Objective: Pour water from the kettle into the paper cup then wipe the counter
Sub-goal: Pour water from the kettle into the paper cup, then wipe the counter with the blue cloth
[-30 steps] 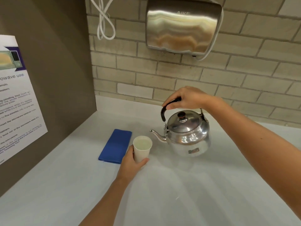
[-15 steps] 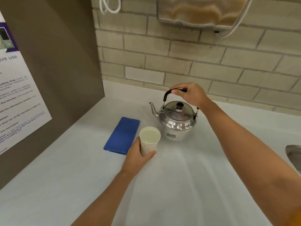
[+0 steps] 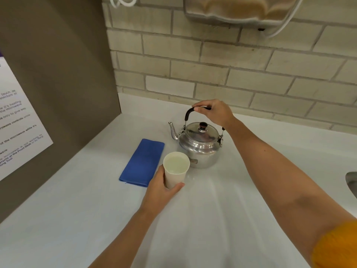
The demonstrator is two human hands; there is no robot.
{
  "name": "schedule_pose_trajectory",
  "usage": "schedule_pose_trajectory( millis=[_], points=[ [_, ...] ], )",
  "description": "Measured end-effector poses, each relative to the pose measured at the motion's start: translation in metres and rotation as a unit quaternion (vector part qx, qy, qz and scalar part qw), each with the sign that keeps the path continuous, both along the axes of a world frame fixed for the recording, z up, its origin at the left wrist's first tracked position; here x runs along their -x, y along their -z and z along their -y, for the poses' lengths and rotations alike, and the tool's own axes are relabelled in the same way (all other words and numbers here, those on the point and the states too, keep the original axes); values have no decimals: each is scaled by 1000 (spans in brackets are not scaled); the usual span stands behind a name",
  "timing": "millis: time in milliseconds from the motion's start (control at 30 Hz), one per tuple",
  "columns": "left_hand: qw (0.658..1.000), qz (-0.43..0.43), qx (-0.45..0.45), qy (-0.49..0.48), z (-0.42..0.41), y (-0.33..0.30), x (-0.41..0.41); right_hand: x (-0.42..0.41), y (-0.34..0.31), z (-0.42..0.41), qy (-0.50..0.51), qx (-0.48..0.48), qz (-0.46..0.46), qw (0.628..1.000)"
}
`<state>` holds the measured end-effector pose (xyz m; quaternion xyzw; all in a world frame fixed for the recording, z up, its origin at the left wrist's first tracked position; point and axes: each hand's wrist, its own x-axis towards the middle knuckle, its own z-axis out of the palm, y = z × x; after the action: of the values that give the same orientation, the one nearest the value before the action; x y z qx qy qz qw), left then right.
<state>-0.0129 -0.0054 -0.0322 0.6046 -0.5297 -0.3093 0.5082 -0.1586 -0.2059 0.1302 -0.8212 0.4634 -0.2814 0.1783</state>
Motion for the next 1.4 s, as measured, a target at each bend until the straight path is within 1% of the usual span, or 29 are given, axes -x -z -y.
schedule_pose_trajectory(
  millis=[100,200,267,333,400,433,500,567,633,700,833,900,967,1033,1100,1167,1233,1400],
  points=[
    [1000,-3,0,2,0,-1,1,2,3,2,2,9,7,1000],
    [1000,-1,-6,12,-2,-4,0,5,2,-2,-15,25,-11,1000],
    [1000,7,-16,22,-4,-6,-2,8,0,-10,-16,54,-30,998],
    [999,24,-24,33,-9,-8,-4,12,-2,-27,21,104,-40,994],
    [997,57,-28,50,-20,-10,-8,16,2,-55,57,134,-12,989],
    [995,73,-31,62,-26,-10,-12,18,7,-72,76,130,12,989],
    [990,106,-39,84,-38,-11,-20,20,24,-109,117,95,68,986],
    [985,136,-38,103,-48,-13,-30,23,47,-151,148,68,80,983],
    [981,153,-21,116,-53,-18,-41,26,73,-195,159,40,50,985],
    [976,163,-2,141,-55,-26,-55,23,102,-234,203,3,0,979],
    [978,179,47,93,-31,-42,-66,34,135,-264,233,-48,-91,967],
    [973,204,48,100,-14,-43,-76,31,147,-275,240,-50,-136,960],
    [961,252,32,109,4,-39,-82,30,158,-284,244,-56,-167,953],
    [939,329,3,98,28,-31,-87,30,162,-286,250,-66,-183,948],
    [899,428,-25,92,51,-22,-93,30,163,-284,255,-66,-196,944],
    [864,489,-72,98,68,-14,-97,30,166,-283,258,-66,-202,943],
    [853,503,-98,98,78,-6,-100,30,168,-283,259,-73,-205,941],
    [846,514,-80,117,72,-4,-104,30,166,-283,264,-71,-227,935]
  ],
)
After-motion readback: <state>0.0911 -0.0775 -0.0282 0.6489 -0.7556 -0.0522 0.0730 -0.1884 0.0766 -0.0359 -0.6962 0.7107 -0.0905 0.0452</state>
